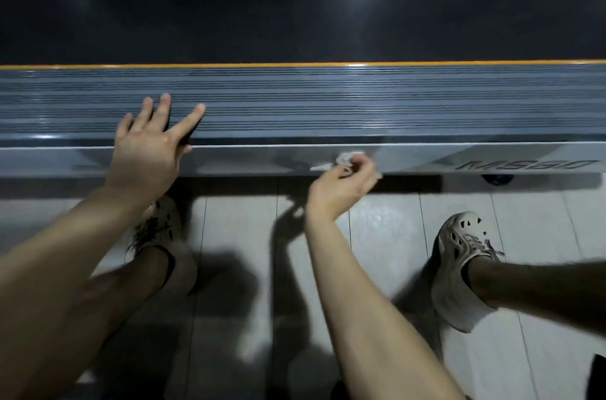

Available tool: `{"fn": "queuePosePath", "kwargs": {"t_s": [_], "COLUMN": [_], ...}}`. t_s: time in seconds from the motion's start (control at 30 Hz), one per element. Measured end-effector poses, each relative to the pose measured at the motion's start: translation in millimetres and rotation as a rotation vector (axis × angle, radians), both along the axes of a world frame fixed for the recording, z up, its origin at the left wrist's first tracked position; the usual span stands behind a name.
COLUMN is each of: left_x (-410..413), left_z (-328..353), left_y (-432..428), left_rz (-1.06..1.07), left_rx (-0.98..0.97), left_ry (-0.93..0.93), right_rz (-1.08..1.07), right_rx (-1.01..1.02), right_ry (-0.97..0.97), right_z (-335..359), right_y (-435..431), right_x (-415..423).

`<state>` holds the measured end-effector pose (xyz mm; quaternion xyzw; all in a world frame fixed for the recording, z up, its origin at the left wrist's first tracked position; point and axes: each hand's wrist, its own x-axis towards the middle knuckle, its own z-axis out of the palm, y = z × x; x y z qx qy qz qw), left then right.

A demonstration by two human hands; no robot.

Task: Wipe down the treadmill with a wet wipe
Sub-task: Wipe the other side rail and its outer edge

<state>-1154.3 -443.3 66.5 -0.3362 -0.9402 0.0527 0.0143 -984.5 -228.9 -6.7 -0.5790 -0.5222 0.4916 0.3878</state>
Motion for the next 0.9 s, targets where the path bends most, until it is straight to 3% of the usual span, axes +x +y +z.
{"fn": "queuePosePath", "kwargs": {"t_s": [0.13, 0.23, 0.33, 0.4, 0.6, 0.67, 0.8, 0.9], "left_x": [-0.7, 10.5, 30.9, 41.0, 44.6, 51.1, 54.2, 54.9], "left_z": [19.2, 33.2, 32.9, 30.1, 31.8, 24.8, 11.1, 13.0], "left_y": [18.6, 45.7, 81.7, 107.7, 169.9, 173.6, 166.1, 165.8], "left_rz": [0.104, 0.029, -0.123, -0.176, -0.249, -0.232, -0.26, -0.289], "left_rx": [-0.078, -0.102, -0.151, -0.184, -0.29, -0.325, -0.329, -0.359], "left_ry": [-0.152, -0.17, -0.177, -0.178, -0.166, -0.118, -0.069, -0.038], "right_rz": [0.502, 0.419, 0.075, -0.045, 0.448, 0.324, -0.191, -0.223], "right_rx": [0.205, 0.298, 0.245, 0.184, 0.272, 0.208, 0.073, 0.054], "right_ry": [-0.024, -0.087, -0.102, -0.087, -0.024, 0.001, 0.007, 0.052], "right_z": [4.9, -5.4, -7.1, -2.7, 10.7, 6.4, 5.5, 19.9], "right_y": [-55.7, -2.8, 58.9, 59.7, -19.4, 16.9, 101.9, 70.9], "right_x": [-4.6, 21.3, 45.1, 36.7, 9.5, 27.1, 50.1, 22.8]}}
